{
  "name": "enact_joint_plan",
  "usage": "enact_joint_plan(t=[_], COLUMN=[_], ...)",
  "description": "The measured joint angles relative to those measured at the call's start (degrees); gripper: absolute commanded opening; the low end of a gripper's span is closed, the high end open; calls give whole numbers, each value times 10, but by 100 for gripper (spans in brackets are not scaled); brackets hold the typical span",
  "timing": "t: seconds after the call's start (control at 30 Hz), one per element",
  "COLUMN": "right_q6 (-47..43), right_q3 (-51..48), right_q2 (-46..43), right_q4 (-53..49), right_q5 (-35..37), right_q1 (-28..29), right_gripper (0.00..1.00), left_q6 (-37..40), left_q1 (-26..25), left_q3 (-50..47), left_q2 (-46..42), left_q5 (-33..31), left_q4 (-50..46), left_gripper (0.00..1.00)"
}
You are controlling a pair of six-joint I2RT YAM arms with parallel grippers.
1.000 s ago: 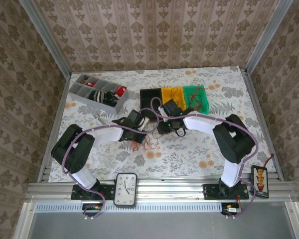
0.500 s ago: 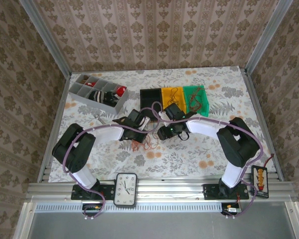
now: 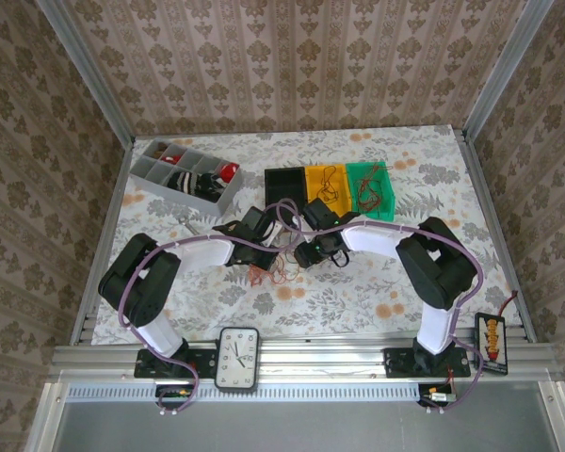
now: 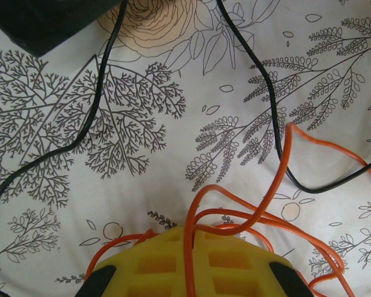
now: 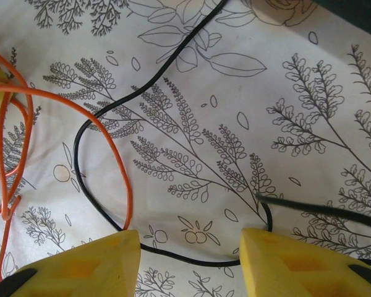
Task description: Untangle the cables
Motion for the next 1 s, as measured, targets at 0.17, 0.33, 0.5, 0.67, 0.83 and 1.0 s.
enact_joint_plan(t=[0.17,0.33,0.5,0.67,0.83,1.0], right_q6=[-2,10,27,58,88,93], right_q3=[-18,-46,-47,-46,-44,-44], right_q2=[-20,-70,-104,-100,-76,-67], right_q4=[-2,-1,13,6,-5,-2], right_q5=[12,41,57,62,61,34], right_q1=[1,-2,-17,-51,-82,-89], right_gripper=[48,49,53,55,59,61], left_q6=[0,0,0,0,0,0], left_q1=[0,-1,-4,-4,-4,-4], left_q3=[0,1,2,3,3,3], left_q2=[0,2,3,4,4,4], left_q5=[0,0,0,1,2,2], left_q4=[0,1,4,4,5,5], left_gripper=[0,0,0,0,0,0])
